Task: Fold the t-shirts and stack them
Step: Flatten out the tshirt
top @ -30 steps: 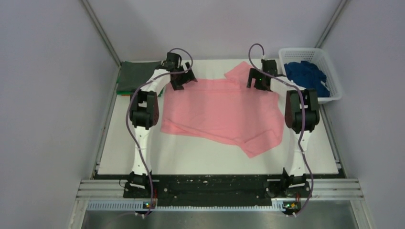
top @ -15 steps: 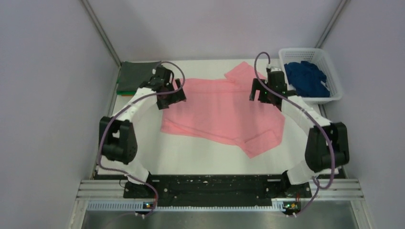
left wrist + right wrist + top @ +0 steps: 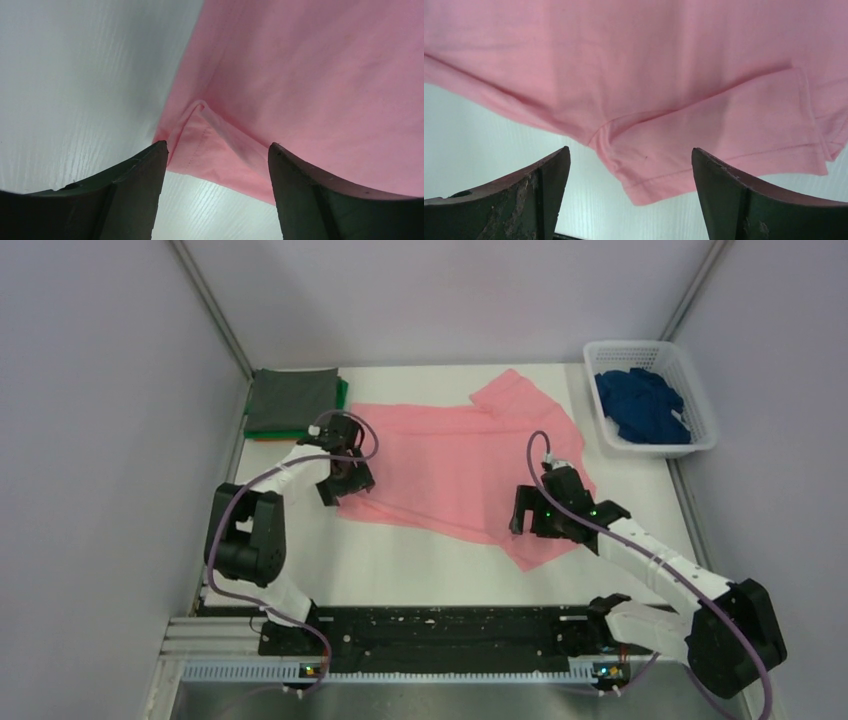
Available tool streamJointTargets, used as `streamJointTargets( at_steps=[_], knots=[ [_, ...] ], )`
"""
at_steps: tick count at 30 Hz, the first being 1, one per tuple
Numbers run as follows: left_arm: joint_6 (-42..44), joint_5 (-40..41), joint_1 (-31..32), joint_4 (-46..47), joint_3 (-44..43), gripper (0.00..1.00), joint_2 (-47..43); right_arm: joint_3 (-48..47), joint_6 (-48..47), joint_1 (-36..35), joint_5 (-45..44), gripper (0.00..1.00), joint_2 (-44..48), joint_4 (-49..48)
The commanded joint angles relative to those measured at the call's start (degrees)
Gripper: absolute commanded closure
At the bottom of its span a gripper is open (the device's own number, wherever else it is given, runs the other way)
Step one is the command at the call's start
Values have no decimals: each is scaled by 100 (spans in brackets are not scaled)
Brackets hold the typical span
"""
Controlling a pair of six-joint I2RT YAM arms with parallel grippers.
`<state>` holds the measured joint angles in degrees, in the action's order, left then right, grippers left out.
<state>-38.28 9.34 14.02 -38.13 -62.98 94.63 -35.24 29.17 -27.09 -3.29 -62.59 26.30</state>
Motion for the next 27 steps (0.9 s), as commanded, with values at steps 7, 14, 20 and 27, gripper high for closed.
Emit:
streamJointTargets(
  at_steps=[7,14,20,27],
  knots=[
    [-393,394,2,-23,-611,41,789,257,624,-577,-333,12,854,1037],
    [-426,332,19,-32,-491,76,726,312,1209,-1231,-651,12,798,1479],
    [-441,302,116,-41,-268,100,362,375,1493,-1362,-1131,14,291,1192],
    [-527,358,276,-123,23,100,-180,486,1544,-1439,-1104,36,-500,733]
  ],
)
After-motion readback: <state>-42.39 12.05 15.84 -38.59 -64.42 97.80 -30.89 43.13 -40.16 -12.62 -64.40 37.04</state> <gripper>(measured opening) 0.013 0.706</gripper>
